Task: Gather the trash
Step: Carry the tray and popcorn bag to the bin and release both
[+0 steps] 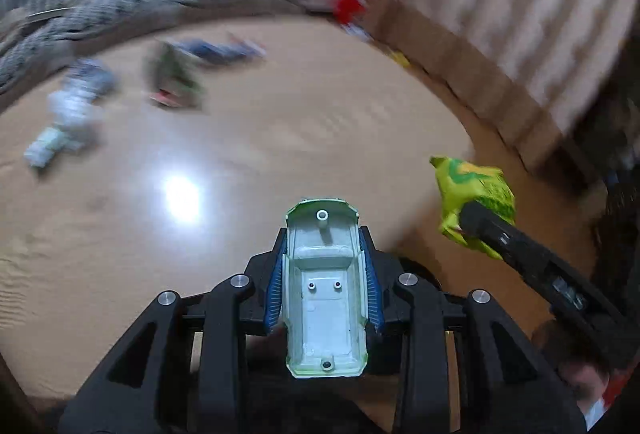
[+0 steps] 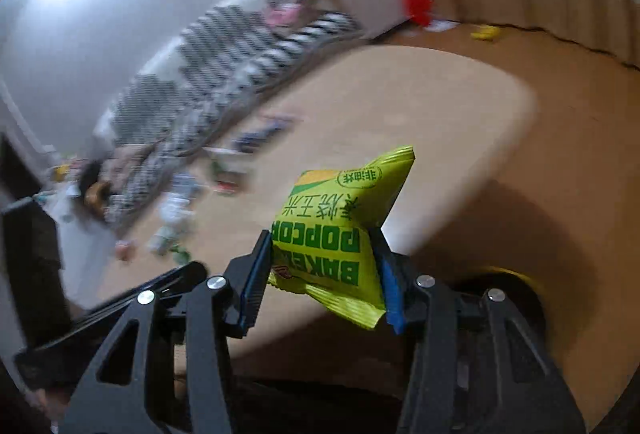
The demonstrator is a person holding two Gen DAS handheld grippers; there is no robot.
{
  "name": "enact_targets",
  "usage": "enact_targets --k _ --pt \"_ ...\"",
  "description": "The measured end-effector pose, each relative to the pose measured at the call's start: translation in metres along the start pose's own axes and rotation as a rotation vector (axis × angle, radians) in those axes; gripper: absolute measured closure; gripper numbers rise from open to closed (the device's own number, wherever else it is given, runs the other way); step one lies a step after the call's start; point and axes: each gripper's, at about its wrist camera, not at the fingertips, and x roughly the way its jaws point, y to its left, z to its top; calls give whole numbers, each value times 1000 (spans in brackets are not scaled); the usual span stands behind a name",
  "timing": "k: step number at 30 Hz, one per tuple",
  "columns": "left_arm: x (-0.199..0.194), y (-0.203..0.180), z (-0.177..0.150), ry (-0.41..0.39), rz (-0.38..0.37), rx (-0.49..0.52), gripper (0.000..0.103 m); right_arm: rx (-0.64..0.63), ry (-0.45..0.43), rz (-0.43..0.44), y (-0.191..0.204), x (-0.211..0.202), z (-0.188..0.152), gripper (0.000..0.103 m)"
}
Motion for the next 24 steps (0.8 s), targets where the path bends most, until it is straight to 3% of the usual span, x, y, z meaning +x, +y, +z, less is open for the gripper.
enact_targets --k 5,10,18,19,20,21,24 --pt "38 -54 -25 110 -51 73 70 96 63 -46 -66 -12 -27 55" --pt "53 -82 -34 163 -43 126 71 135 58 -53 -87 -16 -31 55" --pt "54 -107 -41 184 -43 200 68 222 69 16 -106 -21 -32 53" --pt "57 -112 -43 200 -39 219 61 241 76 22 -108 -20 -31 45" --pt "57 -111 -45 202 -34 224 27 256 84 19 -110 -20 -29 34" --pt "54 -112 -46 172 -24 223 6 266 83 9 -113 -21 -28 13" --pt "39 -107 -40 78 23 244 6 269 52 -105 -121 -26 -25 7"
